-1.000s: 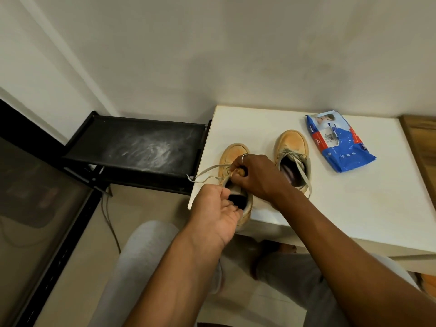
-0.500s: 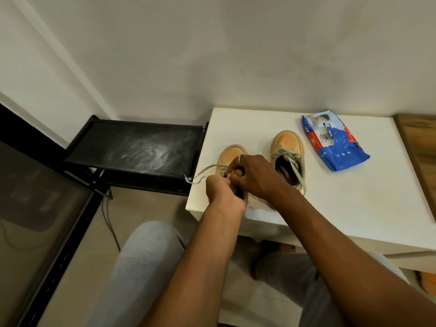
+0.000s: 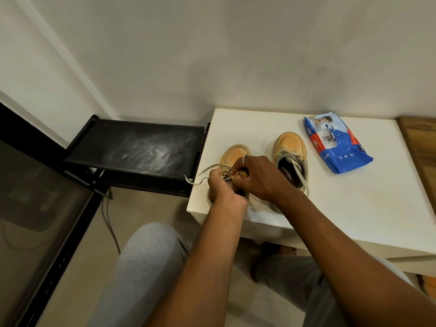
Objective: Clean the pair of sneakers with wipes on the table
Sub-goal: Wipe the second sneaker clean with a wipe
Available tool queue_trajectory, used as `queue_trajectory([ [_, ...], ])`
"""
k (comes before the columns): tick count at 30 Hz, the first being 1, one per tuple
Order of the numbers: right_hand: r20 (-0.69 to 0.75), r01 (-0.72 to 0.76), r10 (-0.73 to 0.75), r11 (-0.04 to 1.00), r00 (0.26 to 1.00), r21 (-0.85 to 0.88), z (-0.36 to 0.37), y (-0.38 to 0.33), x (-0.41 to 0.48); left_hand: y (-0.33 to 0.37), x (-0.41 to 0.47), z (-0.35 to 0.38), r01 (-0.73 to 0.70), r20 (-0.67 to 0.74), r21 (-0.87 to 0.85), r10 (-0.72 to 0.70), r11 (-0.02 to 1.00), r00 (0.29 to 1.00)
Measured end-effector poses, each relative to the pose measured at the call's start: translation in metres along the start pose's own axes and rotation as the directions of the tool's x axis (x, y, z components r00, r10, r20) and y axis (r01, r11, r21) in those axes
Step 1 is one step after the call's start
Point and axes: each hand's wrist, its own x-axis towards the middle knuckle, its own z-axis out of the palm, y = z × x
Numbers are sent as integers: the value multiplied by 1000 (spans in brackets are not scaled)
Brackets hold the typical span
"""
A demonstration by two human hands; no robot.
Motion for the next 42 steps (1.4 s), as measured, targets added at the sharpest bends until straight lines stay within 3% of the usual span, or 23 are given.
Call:
queue_trajectory([
  [3, -35, 50, -48, 997, 998, 60, 0, -1, -1, 2, 2, -7, -10, 11, 31, 9, 999, 1000],
  [5, -147, 133, -117, 986, 982, 101, -1, -3, -1, 6, 2, -12, -54, 11, 57, 53, 997, 999],
  [8, -382, 223, -189, 974, 905, 45, -4, -3, 4, 14, 0, -14, -146, 57, 118, 141, 982, 988],
  [11, -492, 260, -231, 965, 840, -10, -3, 0, 9, 26, -2, -16, -276, 73, 242, 266, 930, 961],
  [13, -502, 267, -246, 963, 829, -32, -1, 2, 11, 35, 1, -24, -419, 105, 392, 413, 819, 905],
  [15, -475, 294, -277, 955, 835, -40, -2, 1, 10, 43, 3, -32, -580, 225, 527, 556, 621, 800],
  [17, -384, 346, -340, 937, 859, -56, -3, -1, 8, 46, 5, -36, -681, 370, 574, 598, 456, 711],
  [19, -258, 374, -390, 921, 884, -109, 2, -2, 8, 46, 7, -37, -710, 418, 569, 598, 414, 684],
  [21, -182, 334, -359, 929, 915, -158, 10, 1, 9, 45, 9, -36, -705, 411, 562, 594, 432, 691],
  [26, -185, 280, -305, 949, 934, -147, 11, 8, 11, 50, 15, -35, -654, 354, 502, 556, 566, 752],
  [32, -128, 144, -188, 945, 974, -295, 20, 15, 15, 64, 21, -31, -637, 297, 400, 564, 659, 770],
  [36, 95, 49, -15, 928, 995, -369, 25, 15, 15, 69, 22, -27, -622, 284, 372, 553, 689, 783],
  [38, 168, 66, -14, 949, 986, -309, 25, 7, 13, 70, 24, -27, -604, 285, 392, 532, 694, 797],
  [40, 91, 98, -81, 976, 993, -193, 20, -2, 11, 72, 26, -27, -578, 295, 415, 497, 703, 816],
  [42, -111, 150, -160, 984, 981, -94, 12, -5, 11, 71, 28, -27, -546, 295, 433, 459, 717, 838],
])
